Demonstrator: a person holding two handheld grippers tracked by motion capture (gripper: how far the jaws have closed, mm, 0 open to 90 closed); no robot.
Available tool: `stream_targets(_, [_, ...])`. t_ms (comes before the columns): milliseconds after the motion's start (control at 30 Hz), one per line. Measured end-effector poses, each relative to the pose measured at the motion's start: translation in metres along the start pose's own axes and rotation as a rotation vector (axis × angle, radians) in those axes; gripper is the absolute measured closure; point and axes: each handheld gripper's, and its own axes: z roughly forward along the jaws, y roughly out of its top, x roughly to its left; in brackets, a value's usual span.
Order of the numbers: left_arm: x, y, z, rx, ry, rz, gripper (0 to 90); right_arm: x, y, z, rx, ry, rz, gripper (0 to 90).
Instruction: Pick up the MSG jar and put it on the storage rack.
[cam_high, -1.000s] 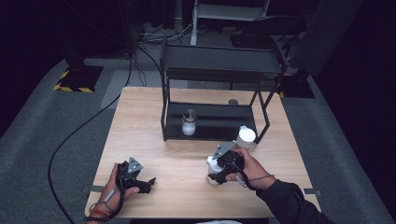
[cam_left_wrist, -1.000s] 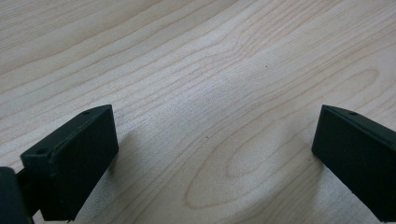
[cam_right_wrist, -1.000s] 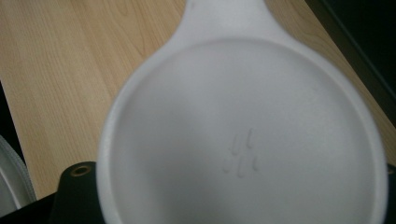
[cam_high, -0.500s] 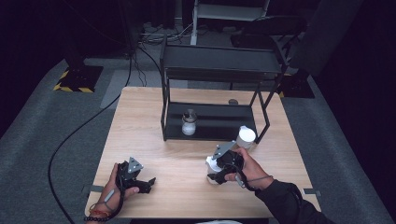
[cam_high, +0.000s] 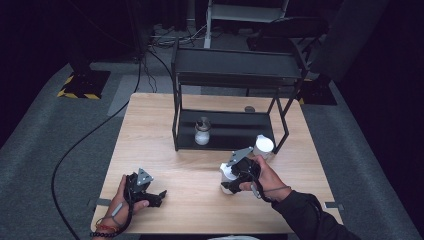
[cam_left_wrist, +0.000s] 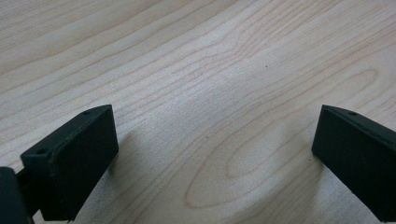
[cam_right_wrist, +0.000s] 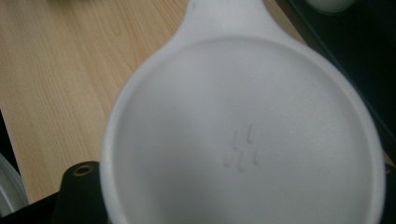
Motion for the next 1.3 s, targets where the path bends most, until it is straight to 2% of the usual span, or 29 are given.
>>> stream_targets(200, [0.000, 0.000, 0.000, 0.001, 0.000, 0.000, 0.4, -0.005, 0.010, -0.009, -0.006, -0.026, 0.010, 30.1])
stream_targets(400, [0.000, 0.000, 0.000, 0.000, 0.000, 0.000, 0.4, -0.012, 0.020, -0.012, -0.004, -0.047, 0.024, 30.1])
stream_targets(767, [0.000, 0.000, 0.000, 0.000, 0.000, 0.000, 0.4, -0.026, 0.035, -0.006, -0.002, -0.071, 0.059, 30.1])
stream_targets(967, [0.000, 0.000, 0.000, 0.000, -0.001, 0.000, 0.4, -0.037, 0.043, -0.001, -0.002, -0.086, 0.095, 30.1])
stream_targets(1300, [0.000, 0.000, 0.000, 0.001, 0.000, 0.000, 0.4, -0.049, 0.059, 0.008, 0.013, -0.129, 0.136, 30.1])
